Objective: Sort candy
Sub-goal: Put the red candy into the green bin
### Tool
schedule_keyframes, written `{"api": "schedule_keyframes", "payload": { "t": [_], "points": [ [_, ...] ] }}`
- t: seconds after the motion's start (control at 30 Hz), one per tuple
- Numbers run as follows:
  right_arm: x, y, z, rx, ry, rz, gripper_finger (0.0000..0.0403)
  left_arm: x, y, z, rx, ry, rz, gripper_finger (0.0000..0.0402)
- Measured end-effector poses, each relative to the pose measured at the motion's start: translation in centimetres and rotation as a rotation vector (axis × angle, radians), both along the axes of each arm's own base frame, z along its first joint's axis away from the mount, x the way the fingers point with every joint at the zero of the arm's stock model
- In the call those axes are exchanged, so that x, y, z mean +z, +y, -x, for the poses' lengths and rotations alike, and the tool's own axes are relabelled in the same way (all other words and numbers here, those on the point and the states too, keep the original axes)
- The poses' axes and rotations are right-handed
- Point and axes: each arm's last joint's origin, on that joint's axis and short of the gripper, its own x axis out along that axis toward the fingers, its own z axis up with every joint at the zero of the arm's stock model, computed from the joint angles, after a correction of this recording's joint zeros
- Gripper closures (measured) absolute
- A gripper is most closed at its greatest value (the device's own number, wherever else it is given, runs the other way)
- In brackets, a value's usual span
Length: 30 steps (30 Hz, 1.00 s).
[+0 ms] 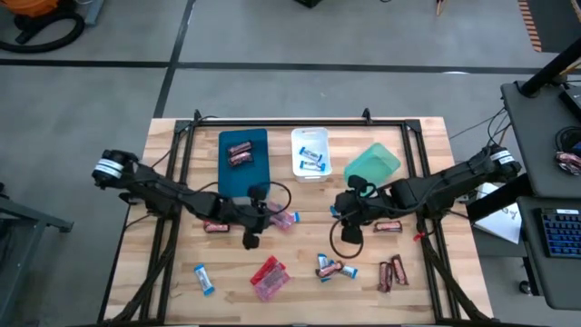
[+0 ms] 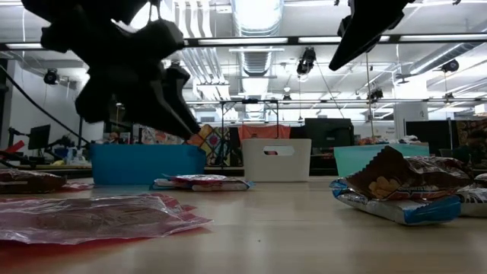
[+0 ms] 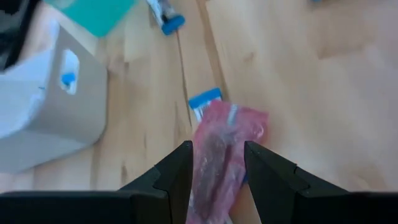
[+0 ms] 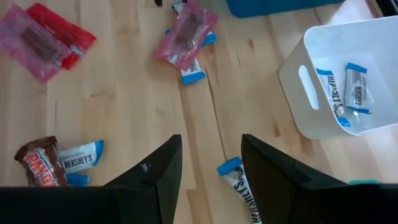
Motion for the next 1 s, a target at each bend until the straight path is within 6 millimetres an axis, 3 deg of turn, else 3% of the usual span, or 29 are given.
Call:
{"api": "schedule_keyframes", "payload": {
  "t": [0.17,0.57,0.77,1.0],
  "points": [
    [0.1,0.0,-0.1,0.0,-0.015,-0.005,0.0245,-1.5,-0.1,-0.3,0.009,0.052,-0.005,0.0265],
    [0.0,0.0,-0.1,0.0,-0.015,-0.005,0.0245,-3.1,0.0,-0.5,0.034,0.109,-0.034,0.0189],
    [0.0,0.0,-0.1,0.0,-0.015,-0.005,0.0245,-4.2,0.1,-0.6,0.069,0.137,-0.084,0.0192],
    [0.0,0.0,-0.1,0.0,-0.015,-0.005,0.0245,-4.6,0.1,-0.7,0.076,0.148,-0.09,0.0223]
  ]
}}
